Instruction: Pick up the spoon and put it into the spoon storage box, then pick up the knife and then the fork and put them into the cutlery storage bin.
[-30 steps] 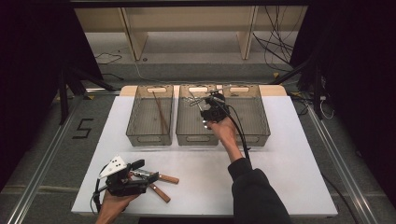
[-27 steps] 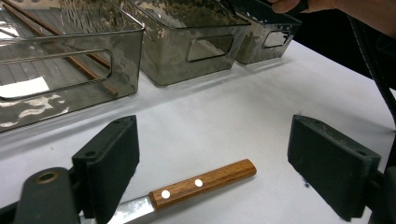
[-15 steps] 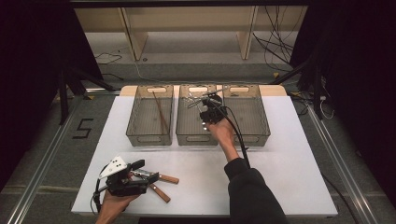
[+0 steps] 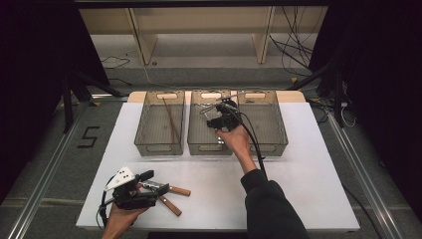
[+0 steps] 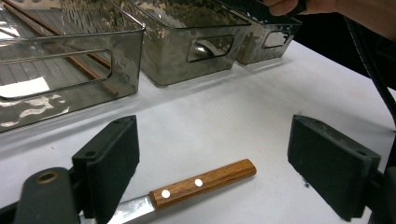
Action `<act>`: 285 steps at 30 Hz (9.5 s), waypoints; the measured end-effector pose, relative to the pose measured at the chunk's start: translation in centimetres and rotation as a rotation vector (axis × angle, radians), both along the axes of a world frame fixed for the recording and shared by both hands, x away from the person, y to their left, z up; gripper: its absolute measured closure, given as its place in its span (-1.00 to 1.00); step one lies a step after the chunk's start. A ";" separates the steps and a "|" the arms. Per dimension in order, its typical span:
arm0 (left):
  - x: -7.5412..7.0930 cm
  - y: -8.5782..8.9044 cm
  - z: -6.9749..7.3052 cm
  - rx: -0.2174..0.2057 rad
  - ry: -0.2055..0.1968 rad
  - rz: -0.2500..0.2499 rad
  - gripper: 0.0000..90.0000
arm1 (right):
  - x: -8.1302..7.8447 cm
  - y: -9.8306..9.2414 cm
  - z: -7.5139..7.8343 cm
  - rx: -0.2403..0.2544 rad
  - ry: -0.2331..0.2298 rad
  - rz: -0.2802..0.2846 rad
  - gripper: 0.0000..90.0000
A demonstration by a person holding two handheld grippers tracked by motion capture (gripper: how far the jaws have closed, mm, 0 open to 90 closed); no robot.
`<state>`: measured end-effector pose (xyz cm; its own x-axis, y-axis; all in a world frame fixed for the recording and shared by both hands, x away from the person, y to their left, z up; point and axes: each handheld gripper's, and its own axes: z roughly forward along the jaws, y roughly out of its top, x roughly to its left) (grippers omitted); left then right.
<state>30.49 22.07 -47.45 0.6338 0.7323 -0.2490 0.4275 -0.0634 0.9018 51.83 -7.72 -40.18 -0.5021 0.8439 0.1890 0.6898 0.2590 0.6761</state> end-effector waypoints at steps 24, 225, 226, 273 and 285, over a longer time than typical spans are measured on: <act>0.0 0.2 0.0 -0.010 -0.005 0.016 -0.63 | -3.2 0.9 1.9 0.039 -0.061 0.146 -0.11; 8.4 -5.7 1.0 0.956 0.204 -0.642 0.66 | -22.6 -9.5 -5.1 0.199 -0.185 0.322 -0.44; 8.4 -5.7 1.0 0.958 0.203 -0.639 0.68 | -22.6 -9.5 -5.1 0.199 -0.185 0.322 -0.44; 5.6 -12.1 5.6 0.728 0.269 -0.715 0.70 | -24.4 -7.1 -3.1 0.076 -0.399 0.456 -0.45; 4.7 -13.3 5.6 0.747 0.267 -0.766 0.69 | -25.0 -3.8 -3.7 -0.176 -0.502 0.579 -0.40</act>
